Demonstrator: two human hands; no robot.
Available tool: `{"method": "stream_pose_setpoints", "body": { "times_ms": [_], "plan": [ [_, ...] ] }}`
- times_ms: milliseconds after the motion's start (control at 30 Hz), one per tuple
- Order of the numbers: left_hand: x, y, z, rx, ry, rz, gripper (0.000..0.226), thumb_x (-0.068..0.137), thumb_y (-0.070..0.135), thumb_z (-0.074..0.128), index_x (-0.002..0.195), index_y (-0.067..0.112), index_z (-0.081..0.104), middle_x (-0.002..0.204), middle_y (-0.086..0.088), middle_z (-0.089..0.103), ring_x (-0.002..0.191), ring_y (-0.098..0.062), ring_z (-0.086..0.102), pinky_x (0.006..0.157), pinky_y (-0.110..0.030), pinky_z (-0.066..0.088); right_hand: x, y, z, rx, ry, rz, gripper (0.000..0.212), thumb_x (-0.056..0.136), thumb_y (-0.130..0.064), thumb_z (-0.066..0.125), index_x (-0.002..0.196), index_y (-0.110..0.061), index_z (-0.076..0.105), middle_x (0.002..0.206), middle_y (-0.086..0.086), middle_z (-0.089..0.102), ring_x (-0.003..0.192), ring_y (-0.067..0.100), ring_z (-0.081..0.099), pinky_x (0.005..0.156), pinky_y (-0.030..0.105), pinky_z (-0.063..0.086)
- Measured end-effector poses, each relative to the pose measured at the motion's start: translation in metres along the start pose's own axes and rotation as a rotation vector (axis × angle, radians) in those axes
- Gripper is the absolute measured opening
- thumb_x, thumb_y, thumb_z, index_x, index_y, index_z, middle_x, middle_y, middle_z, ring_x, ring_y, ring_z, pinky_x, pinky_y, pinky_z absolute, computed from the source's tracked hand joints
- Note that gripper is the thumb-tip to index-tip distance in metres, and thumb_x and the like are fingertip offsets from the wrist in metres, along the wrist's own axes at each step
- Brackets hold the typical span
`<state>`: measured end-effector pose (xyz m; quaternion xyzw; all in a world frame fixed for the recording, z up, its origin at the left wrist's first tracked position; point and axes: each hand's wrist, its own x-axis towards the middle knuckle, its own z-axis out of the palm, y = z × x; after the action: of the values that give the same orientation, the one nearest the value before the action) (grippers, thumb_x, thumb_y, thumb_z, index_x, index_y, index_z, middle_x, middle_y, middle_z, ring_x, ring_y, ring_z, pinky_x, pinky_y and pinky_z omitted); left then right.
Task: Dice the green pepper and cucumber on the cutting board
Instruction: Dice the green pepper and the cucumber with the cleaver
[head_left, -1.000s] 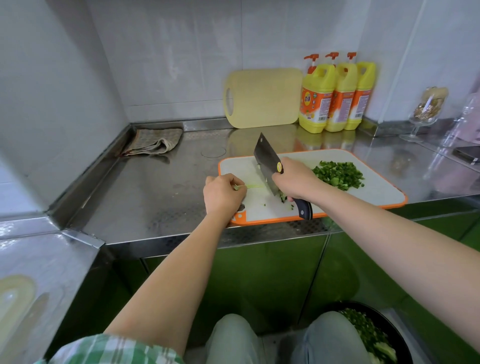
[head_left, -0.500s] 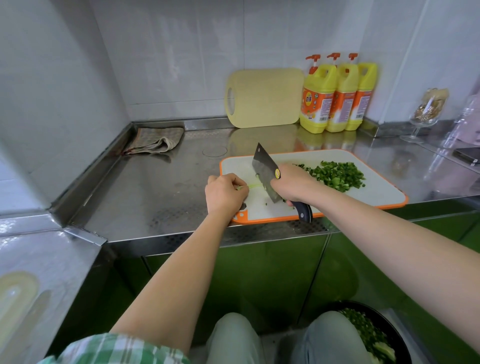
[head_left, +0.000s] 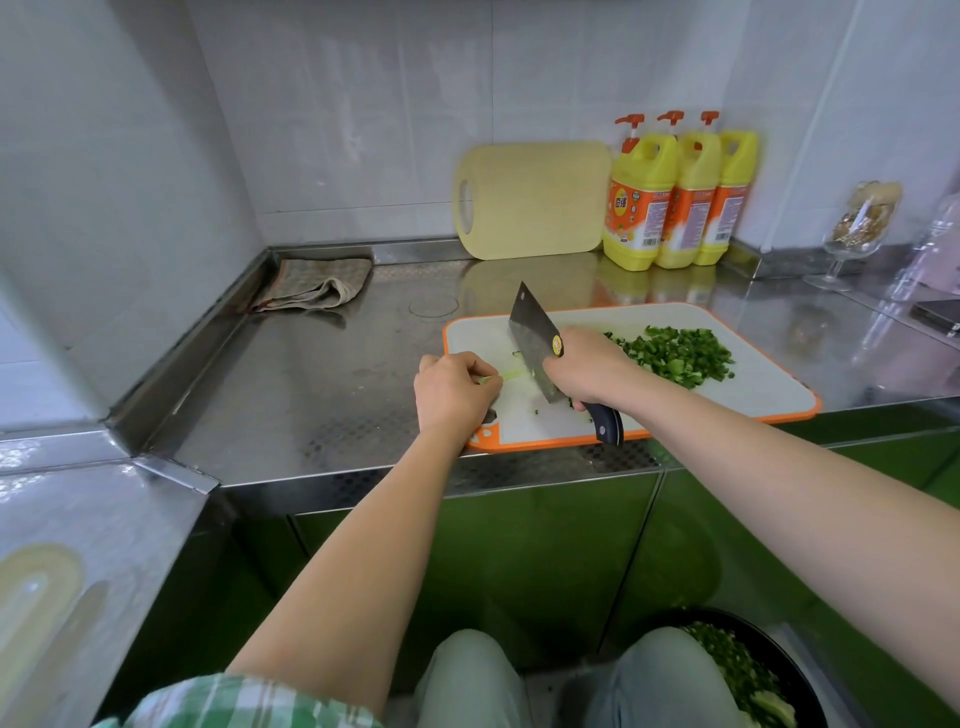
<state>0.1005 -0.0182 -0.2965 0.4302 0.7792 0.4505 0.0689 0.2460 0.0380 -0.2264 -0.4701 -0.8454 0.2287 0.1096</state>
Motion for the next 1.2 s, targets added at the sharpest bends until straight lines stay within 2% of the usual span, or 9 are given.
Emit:
{"method": "stream_pose_setpoints", "body": {
  "times_ms": [100,267,433,633,800,900,1000,1067,1200],
  "plan": [
    [0.0002,-0.0004,-0.0001,-0.004,-0.003,0.003,0.012,0.077,0.019,0.065,0.070,0.029,0.067,0.073,0.009,0.066,0.101,-0.014,0.040,0.084,-0.040,0.052,0.0009,-0.0007,-0.0003,0.016,0.003,-0.022,0.007,0.095,-0.016,0.040,0.094,-0.009,0.042,0.072,0.006,0.049,0.048,0.024,0.058,0.045,0.024,0.039],
    [-0.0008,0.0008,-0.0008,0.017,-0.007,0.009,0.011,0.078,0.020,0.065,0.072,0.029,0.067,0.077,0.008,0.069,0.103,-0.015,0.041,0.084,-0.035,0.049,0.0019,0.0004,0.0037,-0.009,-0.053,0.024,0.019,0.094,-0.015,0.040,0.105,-0.005,0.051,0.071,0.008,0.056,0.046,0.021,0.058,0.045,0.023,0.042],
    [-0.0005,0.0004,-0.0002,0.015,-0.004,0.001,0.010,0.078,0.021,0.064,0.074,0.029,0.069,0.077,0.006,0.069,0.104,-0.014,0.041,0.083,-0.031,0.047,0.0036,0.0026,0.0012,0.015,0.015,-0.025,0.011,0.094,-0.015,0.040,0.097,-0.006,0.046,0.072,0.008,0.053,0.048,0.026,0.059,0.049,0.026,0.043],
    [-0.0007,0.0004,-0.0007,0.027,-0.018,-0.001,0.011,0.080,0.024,0.066,0.073,0.032,0.066,0.079,0.006,0.069,0.103,-0.013,0.040,0.077,-0.024,0.037,0.0010,0.0019,0.0027,-0.018,-0.047,-0.004,0.011,0.091,-0.013,0.041,0.096,-0.006,0.049,0.068,0.007,0.051,0.046,0.024,0.056,0.045,0.023,0.039],
    [-0.0009,0.0017,-0.0006,0.007,-0.012,-0.006,0.011,0.080,0.024,0.067,0.074,0.033,0.067,0.081,0.003,0.068,0.104,-0.012,0.039,0.070,-0.017,0.037,0.0014,0.0017,0.0009,0.005,0.008,-0.045,0.008,0.094,-0.016,0.042,0.093,-0.008,0.044,0.072,0.006,0.048,0.049,0.026,0.058,0.047,0.026,0.041],
    [-0.0013,0.0017,-0.0005,0.005,-0.007,-0.002,0.013,0.079,0.023,0.068,0.072,0.033,0.066,0.080,0.002,0.068,0.106,-0.013,0.040,0.074,-0.022,0.044,0.0006,0.0005,0.0013,-0.003,-0.043,-0.012,0.013,0.091,-0.014,0.042,0.097,-0.006,0.049,0.072,0.008,0.052,0.047,0.025,0.057,0.047,0.025,0.042],
    [-0.0035,0.0033,-0.0015,-0.056,-0.020,-0.030,0.015,0.079,0.019,0.068,0.073,0.033,0.066,0.086,-0.004,0.067,0.102,-0.009,0.036,0.054,-0.004,0.042,0.0006,0.0005,0.0018,-0.023,-0.040,0.002,0.007,0.092,-0.013,0.041,0.091,-0.008,0.046,0.069,0.008,0.051,0.047,0.025,0.058,0.044,0.023,0.040],
    [-0.0042,0.0035,-0.0018,-0.049,-0.020,-0.019,0.014,0.079,0.019,0.067,0.074,0.032,0.067,0.085,-0.004,0.067,0.100,-0.009,0.036,0.053,0.001,0.036,0.0009,0.0007,0.0014,-0.017,0.004,-0.023,0.008,0.093,-0.015,0.042,0.090,-0.008,0.043,0.073,0.008,0.051,0.052,0.028,0.061,0.045,0.024,0.040],
    [-0.0032,0.0026,-0.0012,-0.004,-0.009,0.011,0.010,0.079,0.022,0.067,0.076,0.031,0.069,0.075,0.002,0.069,0.103,-0.012,0.038,0.059,-0.007,0.033,-0.0014,-0.0009,0.0013,-0.026,0.004,-0.052,0.009,0.093,-0.018,0.043,0.091,-0.009,0.044,0.075,0.008,0.053,0.053,0.029,0.062,0.049,0.027,0.043]
  ]
}}
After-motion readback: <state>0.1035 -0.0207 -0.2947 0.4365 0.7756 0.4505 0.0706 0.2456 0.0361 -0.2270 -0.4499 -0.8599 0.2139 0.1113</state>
